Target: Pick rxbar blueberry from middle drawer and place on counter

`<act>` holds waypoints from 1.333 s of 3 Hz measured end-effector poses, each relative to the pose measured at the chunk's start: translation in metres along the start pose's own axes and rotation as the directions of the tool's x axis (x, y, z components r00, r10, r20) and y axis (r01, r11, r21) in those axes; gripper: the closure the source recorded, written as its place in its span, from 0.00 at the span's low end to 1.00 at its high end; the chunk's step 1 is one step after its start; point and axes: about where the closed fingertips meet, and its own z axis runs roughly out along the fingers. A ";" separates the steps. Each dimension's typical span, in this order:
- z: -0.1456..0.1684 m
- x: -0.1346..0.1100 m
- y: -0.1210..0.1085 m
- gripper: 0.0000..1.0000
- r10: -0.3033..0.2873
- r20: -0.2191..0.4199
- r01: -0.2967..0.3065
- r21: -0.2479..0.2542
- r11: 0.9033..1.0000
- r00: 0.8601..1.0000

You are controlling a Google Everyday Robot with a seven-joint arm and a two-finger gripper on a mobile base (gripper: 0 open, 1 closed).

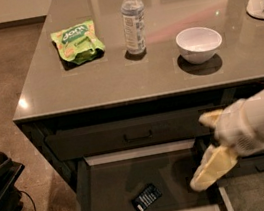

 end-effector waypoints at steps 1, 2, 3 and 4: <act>0.028 0.018 0.002 0.00 0.030 -0.003 -0.030 0.006 1.000 1.000; 0.041 0.030 0.012 0.00 0.100 0.046 -0.101 0.026 0.995 0.994; 0.103 0.059 0.032 0.00 0.173 0.103 -0.173 -0.006 0.985 0.980; 0.159 0.077 0.011 0.00 0.222 0.144 -0.223 -0.007 0.975 0.964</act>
Offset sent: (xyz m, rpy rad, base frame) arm -0.0325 0.0020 -0.1067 0.1411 0.0169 -0.2886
